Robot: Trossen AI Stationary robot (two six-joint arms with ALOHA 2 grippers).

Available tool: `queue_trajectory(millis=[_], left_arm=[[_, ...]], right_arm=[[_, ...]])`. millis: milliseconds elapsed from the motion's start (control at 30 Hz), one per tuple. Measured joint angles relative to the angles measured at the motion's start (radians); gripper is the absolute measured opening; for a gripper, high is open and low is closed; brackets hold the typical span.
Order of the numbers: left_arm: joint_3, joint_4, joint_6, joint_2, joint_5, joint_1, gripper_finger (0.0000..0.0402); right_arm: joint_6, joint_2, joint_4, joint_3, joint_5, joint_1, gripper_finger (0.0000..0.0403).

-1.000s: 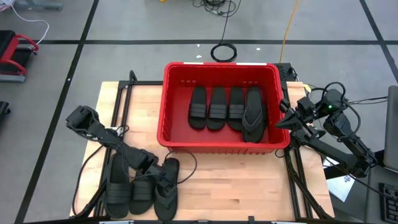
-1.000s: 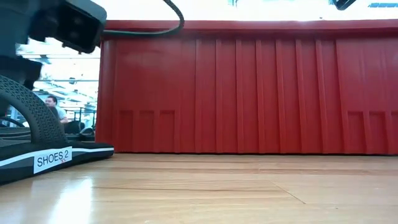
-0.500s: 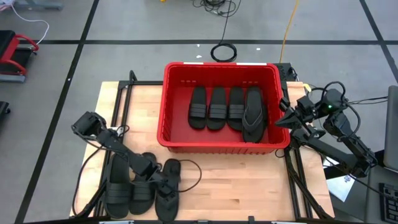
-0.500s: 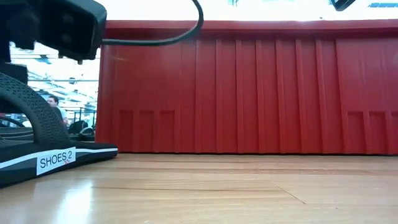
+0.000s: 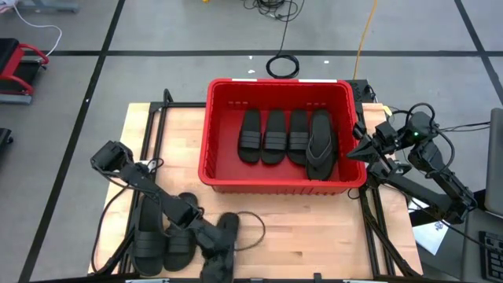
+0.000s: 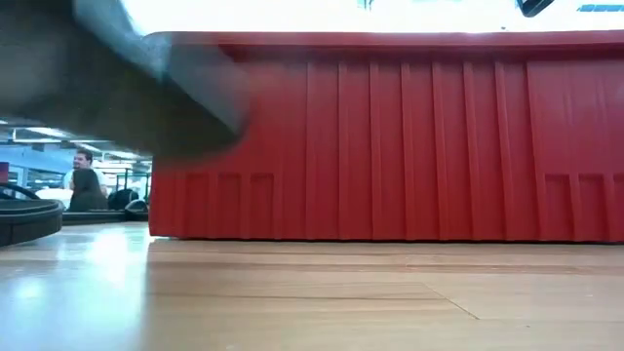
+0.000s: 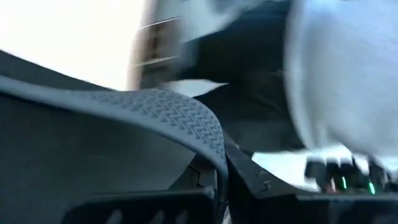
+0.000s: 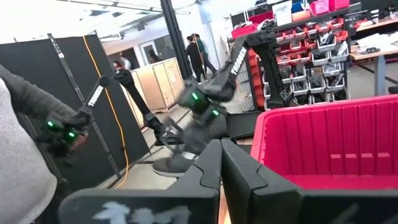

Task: Pick and place slides into bin
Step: Put the flip flop into the bin

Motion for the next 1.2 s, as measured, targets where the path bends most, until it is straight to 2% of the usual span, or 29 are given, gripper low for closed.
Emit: queue_trajectory(millis=[100, 233, 300, 467, 567, 667, 800, 900, 1000, 1100, 1200], left_arm=[[0.110, -0.009, 0.162, -0.002, 0.003, -0.030, 0.0003], [0.277, -0.142, 0.297, -0.002, 0.024, -0.043, 0.0005], [0.372, -0.290, 0.340, -0.003, 0.038, -0.040, 0.0003], [0.600, -0.787, 0.477, -0.038, 0.043, -0.002, 0.0005], [0.701, -1.001, 0.536, -0.089, -0.039, 0.054, 0.0003], [0.783, -1.101, 0.561, -0.140, -0.139, 0.138, 0.0005], [0.887, -1.160, 0.593, -0.188, -0.273, 0.296, 0.0003], [0.956, -1.164, 0.671, -0.191, -0.367, 0.424, 0.0004], [0.997, -1.143, 0.740, -0.176, -0.421, 0.551, 0.0002], [1.007, -1.085, 0.788, -0.146, -0.429, 0.676, 0.0002], [1.007, -1.007, 0.845, -0.090, -0.330, 0.785, 0.0002]], right_arm=[[-0.004, 0.000, 0.000, 0.000, 0.000, 0.000, 0.0000], [-0.008, 0.000, 0.000, 0.000, 0.000, 0.000, 0.0000], [-0.008, 0.000, 0.000, 0.000, 0.000, 0.000, 0.0000], [-0.008, 0.000, 0.000, 0.000, -0.002, 0.000, 0.0000], [-0.024, 0.000, 0.000, 0.000, -0.004, 0.000, 0.0000], [-0.026, 0.000, 0.000, 0.000, -0.004, 0.000, 0.0000], [-0.034, 0.000, 0.000, 0.000, -0.004, 0.000, 0.0000], [-0.065, 0.000, 0.000, 0.000, -0.004, 0.000, 0.0000], [-0.092, 0.000, 0.000, 0.000, -0.004, 0.000, 0.0000], [-0.105, 0.000, 0.000, 0.000, -0.004, 0.000, 0.0000], [-0.125, 0.000, -0.001, 0.000, 0.016, 0.000, 0.0000]])
